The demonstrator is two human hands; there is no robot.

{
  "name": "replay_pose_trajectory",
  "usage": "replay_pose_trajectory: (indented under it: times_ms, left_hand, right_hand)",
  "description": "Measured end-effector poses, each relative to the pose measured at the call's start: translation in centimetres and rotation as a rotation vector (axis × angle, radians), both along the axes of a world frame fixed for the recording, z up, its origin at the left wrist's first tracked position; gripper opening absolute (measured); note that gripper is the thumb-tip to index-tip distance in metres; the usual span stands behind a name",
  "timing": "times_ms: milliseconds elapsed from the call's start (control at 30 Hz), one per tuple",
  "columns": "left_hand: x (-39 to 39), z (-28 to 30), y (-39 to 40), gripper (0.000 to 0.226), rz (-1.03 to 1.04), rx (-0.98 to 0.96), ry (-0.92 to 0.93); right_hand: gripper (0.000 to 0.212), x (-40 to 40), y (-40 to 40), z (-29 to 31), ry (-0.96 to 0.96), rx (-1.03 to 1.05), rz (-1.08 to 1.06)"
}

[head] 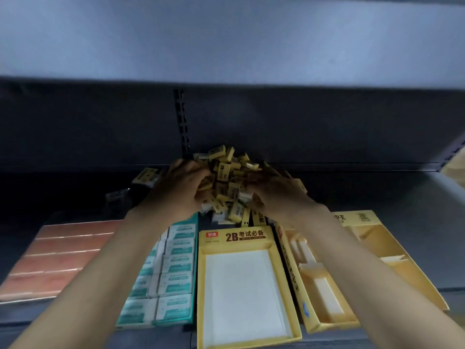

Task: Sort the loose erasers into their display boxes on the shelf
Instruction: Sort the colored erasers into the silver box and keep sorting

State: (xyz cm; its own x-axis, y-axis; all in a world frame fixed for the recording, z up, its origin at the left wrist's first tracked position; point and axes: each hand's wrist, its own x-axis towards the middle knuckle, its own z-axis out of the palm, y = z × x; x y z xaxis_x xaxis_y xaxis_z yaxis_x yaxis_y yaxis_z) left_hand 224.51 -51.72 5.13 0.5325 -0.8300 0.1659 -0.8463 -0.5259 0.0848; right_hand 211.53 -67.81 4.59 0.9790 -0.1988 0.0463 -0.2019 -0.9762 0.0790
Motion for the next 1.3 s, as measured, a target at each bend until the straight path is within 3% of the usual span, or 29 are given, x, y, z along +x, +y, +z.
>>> replay_pose_trajectory:
  times_ms: [167, 333, 500, 667, 833, 967, 1300]
  left_hand:
    - [0.3, 0.3, 1.9, 0.05, -0.007, -0.037, -0.029]
    - [-0.1, 0.4, 4.9, 0.047, 0.04, -0.067, -0.043]
    - [-1.8, 0.5, 9.2, 0.048, 0.147, -0.112, -0.026]
    - [-3.8, -1.2, 12.9, 0.047, 0.203, -0.132, 0.022]
    - [-5.3, -2.9, 15.9, 0.047, 0.25, -0.119, 0.051]
    - [-6.1, -3.5, 17.5, 0.047, 0.261, -0.141, 0.051]
    - [-6.7, -3.8, 19.4, 0.046, 0.27, -0.189, 0.061]
  right_hand:
    - [0.023, 0.0, 1.2, 0.6, -0.075, 0.034, -0.049]
    - [0.016, -1.2, 3.3, 2.0, -0.153, 0.25, -0.099]
    - [0.014, -1.6, 6.3, 2.5, -0.244, 0.484, 0.032]
    - [0.024, -2.3, 9.0, 2.0, -0.212, 0.592, 0.103]
    - [0.013, -3.7, 11.7, 0.7, -0.14, 0.648, 0.096]
    - [0.011, -4.0, 14.3, 0.4, -0.088, 0.912, 0.092]
    - [0.006, -3.6, 15.9, 0.4, -0.054, 1.045, 0.017]
